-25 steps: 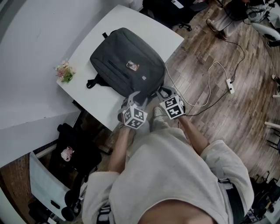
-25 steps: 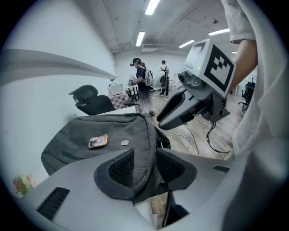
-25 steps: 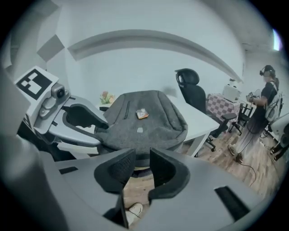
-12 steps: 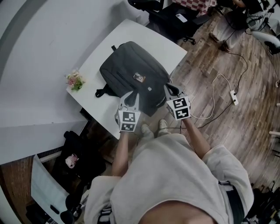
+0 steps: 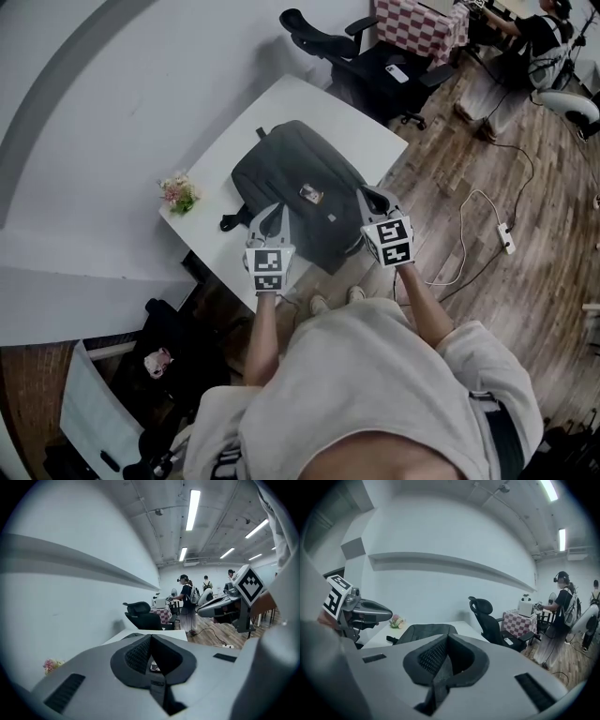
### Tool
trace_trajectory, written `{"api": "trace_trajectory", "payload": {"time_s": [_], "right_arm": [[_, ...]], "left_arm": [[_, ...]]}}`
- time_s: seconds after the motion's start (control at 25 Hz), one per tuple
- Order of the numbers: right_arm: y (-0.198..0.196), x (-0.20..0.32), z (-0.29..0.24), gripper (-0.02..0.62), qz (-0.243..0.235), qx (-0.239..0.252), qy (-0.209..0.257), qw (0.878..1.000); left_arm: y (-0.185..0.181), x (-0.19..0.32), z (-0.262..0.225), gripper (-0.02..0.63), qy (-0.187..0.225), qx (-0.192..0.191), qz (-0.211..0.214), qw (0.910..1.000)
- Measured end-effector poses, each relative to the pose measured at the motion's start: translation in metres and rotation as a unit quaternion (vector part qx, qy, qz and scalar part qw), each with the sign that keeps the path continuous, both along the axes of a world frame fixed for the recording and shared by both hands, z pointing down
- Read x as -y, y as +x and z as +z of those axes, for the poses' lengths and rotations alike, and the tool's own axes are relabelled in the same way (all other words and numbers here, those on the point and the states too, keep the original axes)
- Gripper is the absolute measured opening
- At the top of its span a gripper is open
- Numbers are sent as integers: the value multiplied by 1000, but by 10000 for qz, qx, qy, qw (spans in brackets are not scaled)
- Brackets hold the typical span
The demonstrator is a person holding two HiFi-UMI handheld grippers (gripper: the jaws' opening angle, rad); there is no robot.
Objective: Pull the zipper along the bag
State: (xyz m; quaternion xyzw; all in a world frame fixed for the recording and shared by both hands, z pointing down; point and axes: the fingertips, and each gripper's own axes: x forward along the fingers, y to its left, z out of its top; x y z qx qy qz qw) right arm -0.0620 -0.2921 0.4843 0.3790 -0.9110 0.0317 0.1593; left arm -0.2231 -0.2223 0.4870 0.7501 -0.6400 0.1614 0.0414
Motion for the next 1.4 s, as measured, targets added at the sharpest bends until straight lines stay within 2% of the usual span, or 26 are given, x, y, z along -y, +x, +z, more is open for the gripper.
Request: {"api": "trace_trajectory", "payload": {"time_s": [0.36,0.8,1.4], "right_arm": [[-9,-3,-12,14,-77,80,141,9998],[-11,-9,-6,14,-120,-9,136,9998],[-8,-13,-2,14,-166,-99,98,9998]], "left_arm": [[-13,-2,-7,26,115,-114,-216,9996],[-10,0,-8,26,145,-78,-203,9997],[-3,-4,4,26,-27,-33,-99,9999]]}}
